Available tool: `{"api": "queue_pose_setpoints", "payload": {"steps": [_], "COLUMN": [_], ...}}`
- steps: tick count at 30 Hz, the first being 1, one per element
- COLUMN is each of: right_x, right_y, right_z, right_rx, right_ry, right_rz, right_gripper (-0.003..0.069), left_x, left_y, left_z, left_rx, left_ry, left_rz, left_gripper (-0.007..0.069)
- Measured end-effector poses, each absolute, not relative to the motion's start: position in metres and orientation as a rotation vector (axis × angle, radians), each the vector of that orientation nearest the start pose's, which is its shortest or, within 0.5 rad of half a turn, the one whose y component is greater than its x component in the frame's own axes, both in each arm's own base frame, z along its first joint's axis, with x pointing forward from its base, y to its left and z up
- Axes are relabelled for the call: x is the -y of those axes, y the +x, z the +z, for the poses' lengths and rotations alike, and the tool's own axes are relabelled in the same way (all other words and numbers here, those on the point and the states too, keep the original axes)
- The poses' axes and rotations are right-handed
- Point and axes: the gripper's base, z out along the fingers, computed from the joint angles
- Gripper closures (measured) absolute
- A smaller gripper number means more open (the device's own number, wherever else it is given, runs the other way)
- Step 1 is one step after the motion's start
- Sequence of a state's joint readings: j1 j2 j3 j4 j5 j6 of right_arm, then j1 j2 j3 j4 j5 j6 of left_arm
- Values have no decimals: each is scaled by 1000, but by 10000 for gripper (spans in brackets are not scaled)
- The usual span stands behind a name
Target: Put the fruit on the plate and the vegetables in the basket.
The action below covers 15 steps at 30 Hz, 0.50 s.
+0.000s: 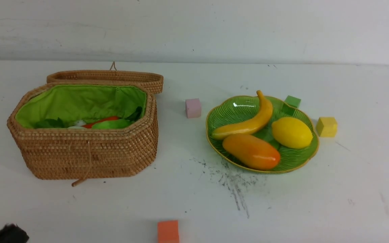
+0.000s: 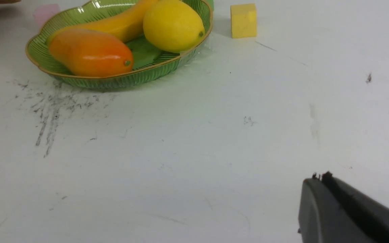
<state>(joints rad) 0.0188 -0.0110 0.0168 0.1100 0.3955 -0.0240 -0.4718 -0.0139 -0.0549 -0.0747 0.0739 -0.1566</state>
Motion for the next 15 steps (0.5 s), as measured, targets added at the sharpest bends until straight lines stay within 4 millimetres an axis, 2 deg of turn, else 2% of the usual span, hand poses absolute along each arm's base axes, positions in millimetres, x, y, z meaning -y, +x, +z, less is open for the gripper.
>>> {"api": "queue_pose_setpoints", "payload": {"steps": [3, 6, 11, 15], "right_x": [-5, -5, -5, -5], "right_y": [52, 52, 52, 52], "right_z": [173, 173, 173, 173], "right_rx": [-1884, -1883, -1883, -1882], "right_ry": [26, 26, 26, 27], "right_rz": [106, 106, 106, 107], "right_gripper": [661, 661, 658, 655], "left_x": [16, 12, 11, 12], "left_y": [54, 55, 52, 52], "left_z": [201, 190, 172, 171], "left_rx": [-1576, -1673, -1864, -1874], "left_ry": [11, -80, -118, -124], "left_rz": [-433, -368, -339, -345], "left_gripper": [638, 638, 638, 638]}}
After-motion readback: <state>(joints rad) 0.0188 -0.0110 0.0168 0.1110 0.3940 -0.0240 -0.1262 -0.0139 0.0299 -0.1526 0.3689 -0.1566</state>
